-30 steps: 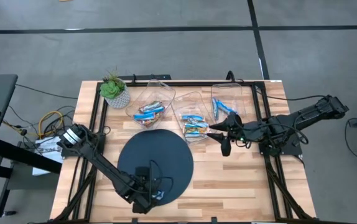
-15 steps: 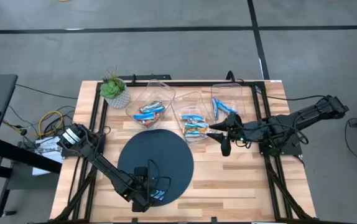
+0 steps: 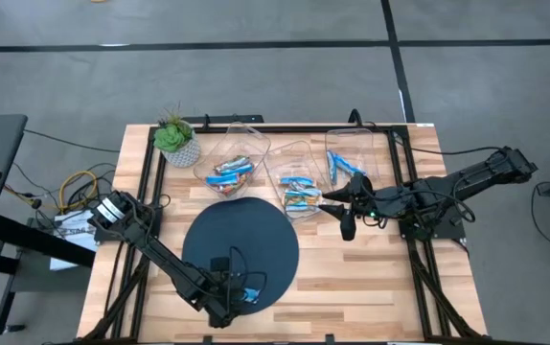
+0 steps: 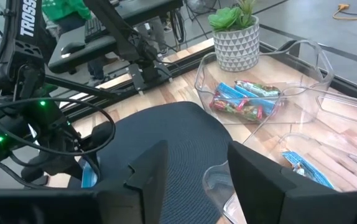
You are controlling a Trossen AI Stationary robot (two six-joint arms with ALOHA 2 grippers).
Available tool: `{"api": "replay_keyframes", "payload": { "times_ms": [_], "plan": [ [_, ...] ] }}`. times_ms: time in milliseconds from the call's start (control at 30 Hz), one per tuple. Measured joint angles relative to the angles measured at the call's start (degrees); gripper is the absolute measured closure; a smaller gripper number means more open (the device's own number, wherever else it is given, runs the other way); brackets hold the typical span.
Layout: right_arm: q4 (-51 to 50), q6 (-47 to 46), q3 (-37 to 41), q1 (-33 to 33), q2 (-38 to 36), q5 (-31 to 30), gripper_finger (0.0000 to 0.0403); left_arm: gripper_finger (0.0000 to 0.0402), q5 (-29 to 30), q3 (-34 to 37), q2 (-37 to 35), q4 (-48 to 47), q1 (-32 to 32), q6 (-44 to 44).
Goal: Pick and place Granola Bars by type
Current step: Put the blue granola bar into the right transparent bin
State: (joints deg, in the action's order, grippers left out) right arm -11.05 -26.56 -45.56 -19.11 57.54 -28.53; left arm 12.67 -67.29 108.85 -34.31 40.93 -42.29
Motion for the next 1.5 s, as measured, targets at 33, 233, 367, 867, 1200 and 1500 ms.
{"api": "replay_keyframes", "payload": {
  "times_ms": [33,233,367,867,1200,1500],
  "plan": [
    [0.0,0.0,0.0,0.0,0.0,0.0,0.0244,0.0287,0.7,0.0,0.0,0.4,0.0,-0.4],
    [-1.0,0.0,0.0,0.0,0.0,0.1,0.0249,0.0321,6.4,-1.2,0.0,0.8,-0.3,-3.3],
    [-2.2,0.0,0.0,0.0,0.0,0.1,0.025,0.0333,12.3,-3.1,0.0,0.8,-1.0,-4.0],
    [-2.5,0.0,0.0,0.0,0.0,0.1,0.0252,0.0336,54.4,-10.0,0.0,0.9,-7.5,-12.3],
    [-0.7,0.0,0.1,1.0,1.4,0.4,0.0252,0.0336,61.0,-12.8,0.0,3.0,-16.7,-11.5],
    [8.4,3.1,0.0,5.3,7.3,10.3,0.0237,0.0336,60.7,-12.8,0.0,24.8,-21.1,10.5]
  ]
}}
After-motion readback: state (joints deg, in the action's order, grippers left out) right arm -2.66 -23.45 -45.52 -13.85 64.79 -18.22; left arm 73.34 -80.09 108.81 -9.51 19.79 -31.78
